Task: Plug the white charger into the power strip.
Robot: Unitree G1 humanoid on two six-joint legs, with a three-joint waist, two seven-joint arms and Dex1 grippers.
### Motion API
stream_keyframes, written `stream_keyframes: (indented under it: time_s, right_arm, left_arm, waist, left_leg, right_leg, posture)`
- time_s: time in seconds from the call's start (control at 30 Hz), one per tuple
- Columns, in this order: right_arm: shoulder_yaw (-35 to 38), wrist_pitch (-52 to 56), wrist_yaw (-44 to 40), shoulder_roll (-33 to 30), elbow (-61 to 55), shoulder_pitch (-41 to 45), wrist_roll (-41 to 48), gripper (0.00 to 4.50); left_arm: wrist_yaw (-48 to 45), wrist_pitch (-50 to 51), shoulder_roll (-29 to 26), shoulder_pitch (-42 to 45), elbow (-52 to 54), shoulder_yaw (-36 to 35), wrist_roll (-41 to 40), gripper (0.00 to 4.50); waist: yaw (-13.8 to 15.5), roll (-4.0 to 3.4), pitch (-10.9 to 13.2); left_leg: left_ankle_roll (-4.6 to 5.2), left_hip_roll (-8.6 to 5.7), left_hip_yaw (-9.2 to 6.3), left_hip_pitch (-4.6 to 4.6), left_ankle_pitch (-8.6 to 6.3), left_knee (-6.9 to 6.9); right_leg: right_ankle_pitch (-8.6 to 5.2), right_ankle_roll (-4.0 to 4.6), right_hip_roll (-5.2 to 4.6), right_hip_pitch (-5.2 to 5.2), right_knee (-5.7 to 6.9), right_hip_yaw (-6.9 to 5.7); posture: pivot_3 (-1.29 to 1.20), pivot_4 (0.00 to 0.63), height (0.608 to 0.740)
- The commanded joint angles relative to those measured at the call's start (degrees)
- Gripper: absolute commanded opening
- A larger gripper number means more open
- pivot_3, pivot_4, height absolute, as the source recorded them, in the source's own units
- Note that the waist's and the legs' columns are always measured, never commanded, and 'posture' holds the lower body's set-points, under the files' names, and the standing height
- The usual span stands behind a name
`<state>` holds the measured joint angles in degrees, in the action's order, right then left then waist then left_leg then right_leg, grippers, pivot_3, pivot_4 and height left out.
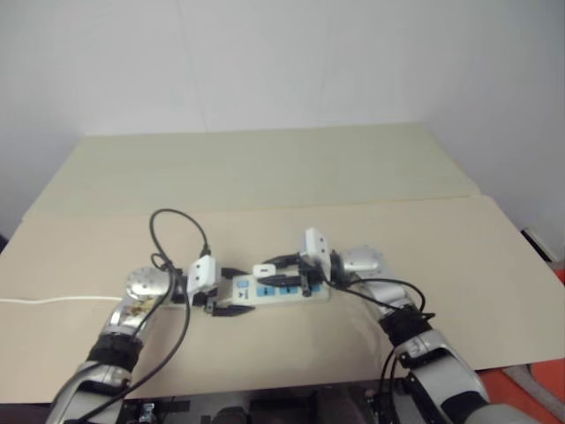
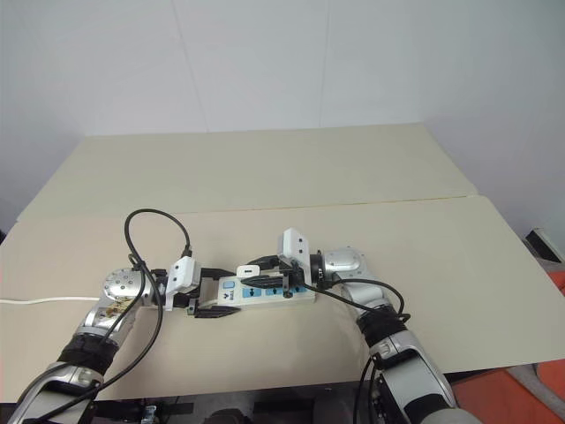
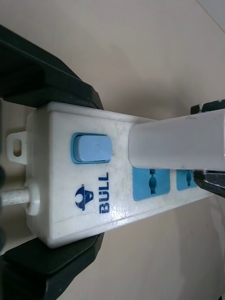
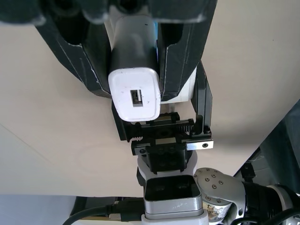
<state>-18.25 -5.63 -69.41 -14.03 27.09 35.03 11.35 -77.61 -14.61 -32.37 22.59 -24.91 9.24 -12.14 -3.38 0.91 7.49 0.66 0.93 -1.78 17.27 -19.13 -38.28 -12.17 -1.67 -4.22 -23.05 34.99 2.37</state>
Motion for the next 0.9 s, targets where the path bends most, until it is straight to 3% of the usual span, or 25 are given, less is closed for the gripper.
stream_keyframes:
  time_s: [0.03, 0.13, 0.43, 0.47, 0.53, 0.9]
  right_arm:
    - [-2.9, 2.3, 2.2, -1.0, 5.9, -3.5, -5.5, 2.4]
    - [-2.3, 2.6, 2.2, -0.9, 5.4, -3.4, -5.1, 3.4]
    - [-1.1, 3.1, 1.9, -1.6, 4.4, -2.6, -4.1, 3.4]
    - [-0.9, 3.3, 1.7, -1.7, 4.0, -2.5, -3.9, 3.45]
    - [-0.7, 3.6, 1.5, -1.8, 3.5, -2.4, -3.7, 3.45]
    - [1.2, 5.9, 0.0, -3.0, -2.2, -2.6, -1.3, 3.45]
  left_arm:
    - [-2.4, -1.3, -0.2, 0.4, 2.3, 1.9, 0.9, 3.28]
    - [-2.4, -1.2, -0.1, 0.7, 2.0, 2.0, 1.0, 3.28]
    - [-1.9, -1.0, 0.3, 1.5, 1.0, 2.2, 1.0, 3.28]
    - [-2.1, -0.2, 0.1, 1.6, 1.2, 2.3, 0.9, 4.0]
    - [-2.5, 0.6, -0.1, 2.0, 1.5, 2.3, 0.8, 4.47]
    - [-3.4, -0.3, -2.3, 2.4, 2.9, -1.3, -1.4, 4.47]
  waist:
    - [0.2, 0.04, 0.0]
    - [0.3, 0.19, 0.0]
    - [0.7, 0.22, 0.0]
    - [0.8, 0.22, 0.0]
    - [0.9, 0.2, 0.0]
    - [1.1, 0.23, 0.2]
  left_leg:
    - [0.0, 0.0, -0.01, 0.03, 0.0, 0.0]
    - [0.0, 0.0, -0.02, 0.02, 0.0, 0.0]
    - [0.0, -0.01, -0.03, 0.02, 0.0, 0.0]
    - [0.0, -0.01, -0.03, 0.02, 0.0, 0.0]
    - [-0.01, -0.03, -0.03, 0.05, 0.0, 0.0]
    - [0.0, -0.04, -0.05, 0.24, 0.0, 0.0]
  right_leg:
    - [0.0, 0.0, 0.0, -0.02, -0.02, -0.03]
    - [0.0, 0.0, -0.01, -0.02, 0.0, -0.02]
    - [0.0, 0.01, 0.0, -0.01, 0.01, -0.03]
    - [0.0, 0.01, 0.0, -0.01, 0.0, -0.03]
    - [0.0, 0.01, -0.02, -0.02, -0.01, -0.03]
    - [0.0, 0.0, -0.06, -0.16, -0.09, -0.08]
  posture:
    - [0.0, 0.15, 0.74]
    - [0.0, 0.15, 0.74]
    - [0.0, 0.15, 0.74]
    - [0.0, 0.15, 0.74]
    - [0.0, 0.15, 0.74]
    - [0.0, 0.15, 0.74]
